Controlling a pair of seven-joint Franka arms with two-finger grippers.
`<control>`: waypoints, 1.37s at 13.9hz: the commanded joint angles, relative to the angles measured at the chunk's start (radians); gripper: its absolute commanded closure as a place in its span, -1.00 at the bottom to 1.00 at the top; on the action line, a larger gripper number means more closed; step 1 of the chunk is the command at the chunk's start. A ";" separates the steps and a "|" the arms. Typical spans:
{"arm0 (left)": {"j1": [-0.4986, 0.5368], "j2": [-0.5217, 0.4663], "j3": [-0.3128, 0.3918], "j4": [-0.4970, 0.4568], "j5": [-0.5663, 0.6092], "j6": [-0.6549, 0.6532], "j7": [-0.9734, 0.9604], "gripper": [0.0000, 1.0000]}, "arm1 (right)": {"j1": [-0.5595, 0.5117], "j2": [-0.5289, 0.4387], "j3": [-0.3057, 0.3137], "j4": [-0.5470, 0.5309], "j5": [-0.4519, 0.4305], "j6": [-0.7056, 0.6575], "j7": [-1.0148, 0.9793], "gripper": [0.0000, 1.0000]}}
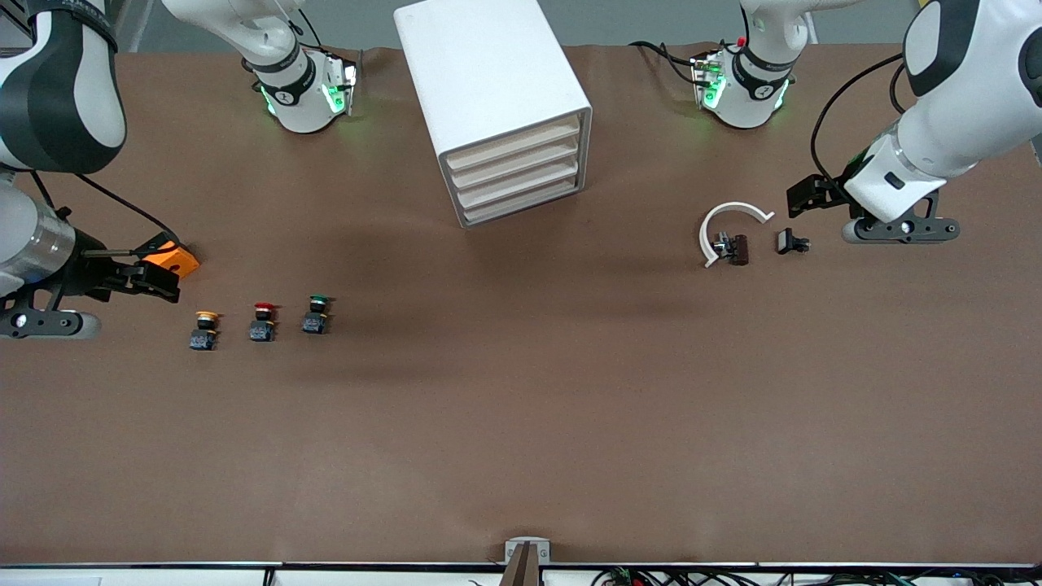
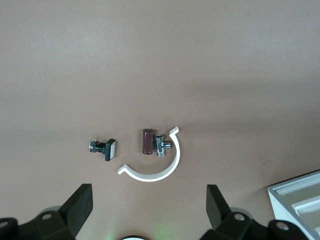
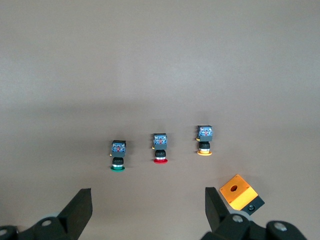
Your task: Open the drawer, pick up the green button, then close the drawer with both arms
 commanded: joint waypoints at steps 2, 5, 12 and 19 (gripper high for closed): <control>-0.071 0.011 0.076 0.063 -0.002 -0.008 0.002 -1.00 | -0.015 0.015 0.010 0.054 -0.013 -0.018 -0.002 -1.00; -0.081 0.010 0.076 0.085 -0.001 -0.015 0.002 -1.00 | -0.026 0.005 -0.019 0.142 0.000 -0.130 -0.008 -1.00; -0.056 -0.008 0.076 0.220 0.044 -0.193 0.017 -1.00 | -0.057 -0.031 -0.018 0.131 0.000 -0.198 0.060 -1.00; -0.055 -0.005 0.076 0.278 0.044 -0.248 0.001 -1.00 | -0.126 -0.091 -0.018 0.081 0.079 -0.214 -0.135 -1.00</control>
